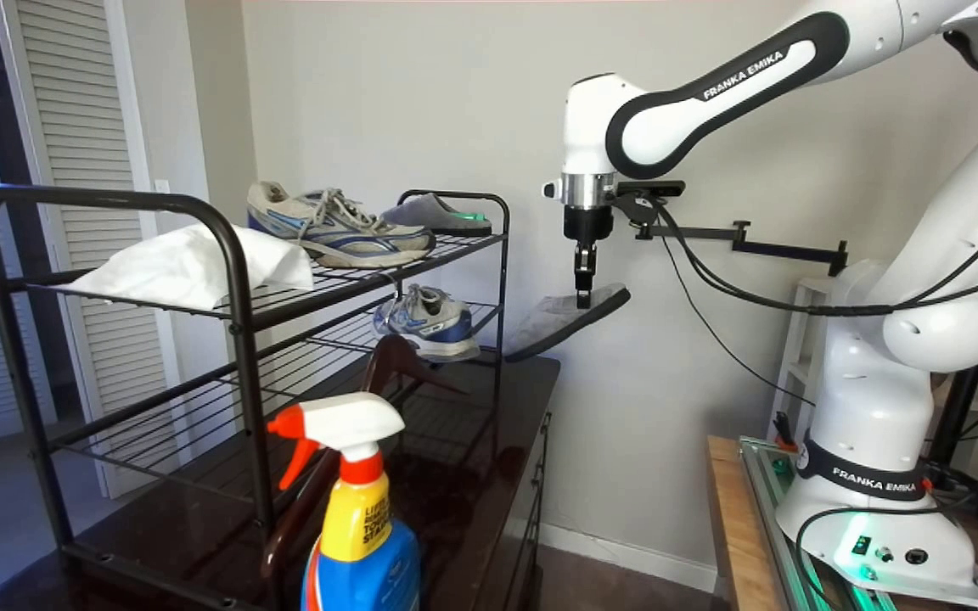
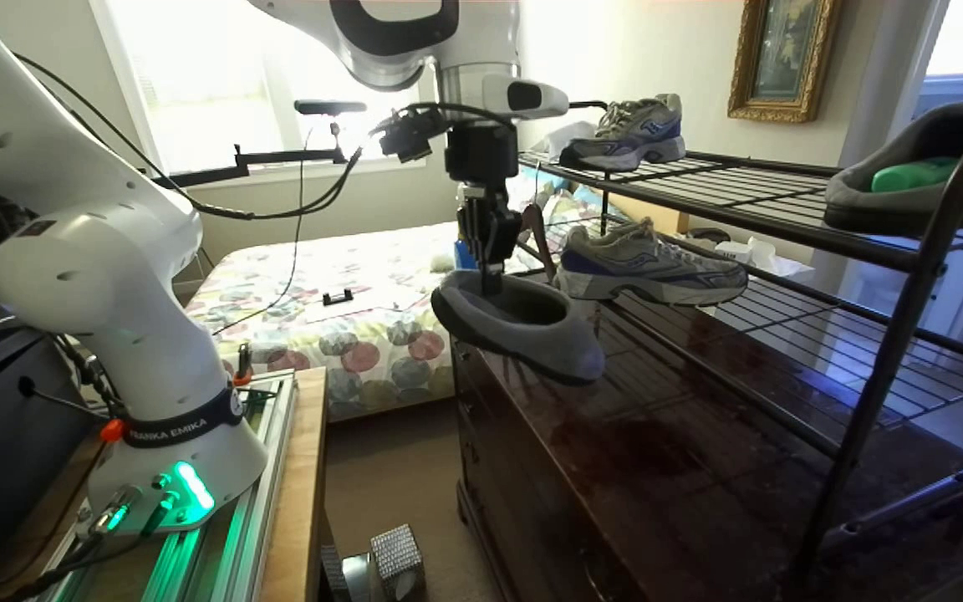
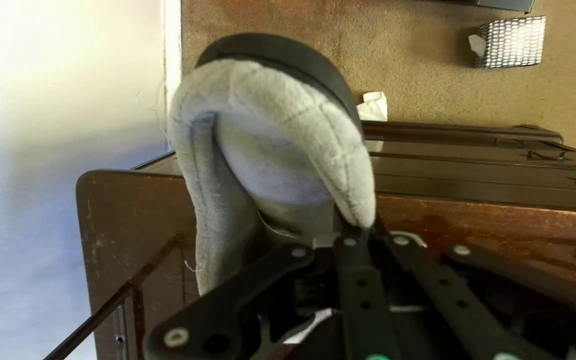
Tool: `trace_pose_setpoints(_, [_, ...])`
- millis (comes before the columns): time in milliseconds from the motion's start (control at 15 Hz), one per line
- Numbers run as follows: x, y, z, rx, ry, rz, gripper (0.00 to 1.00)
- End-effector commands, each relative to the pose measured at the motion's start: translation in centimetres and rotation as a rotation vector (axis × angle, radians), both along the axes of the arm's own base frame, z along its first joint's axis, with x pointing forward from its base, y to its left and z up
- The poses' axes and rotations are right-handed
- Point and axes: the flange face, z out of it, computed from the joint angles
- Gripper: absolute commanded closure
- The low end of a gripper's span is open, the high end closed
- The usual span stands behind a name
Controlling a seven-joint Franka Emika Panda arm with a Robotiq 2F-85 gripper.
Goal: Remove the grey slipper from the bottom rack and put it on the table
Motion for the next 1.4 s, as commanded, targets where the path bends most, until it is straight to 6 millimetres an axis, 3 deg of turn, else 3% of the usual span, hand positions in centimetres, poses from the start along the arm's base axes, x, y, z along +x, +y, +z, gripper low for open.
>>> trace_pose_setpoints(0, [3.4,-0.8,-3.2,0.023,-0.016,-0.054,0.99])
trace_pose_setpoints(267, [7.7,-1.4,-6.8,0.023,-0.14,-0.126,0.99])
trace_pose_setpoints(533, [10.6,-2.5,-9.9,0.0,-0.237,-0.172,0.99])
trace_pose_setpoints(1000, [12.9,-3.2,-12.1,-0.044,-0.346,-0.227,0.99])
trace_pose_setpoints(1067, [12.9,-3.2,-12.1,-0.042,-0.344,-0.23,0.7])
trace_pose_setpoints(1133, [12.8,-3.0,-12.0,-0.03,-0.324,-0.239,0.69])
trace_pose_setpoints(1333, [10.9,-1.8,-10.2,0.037,-0.205,-0.204,0.48])
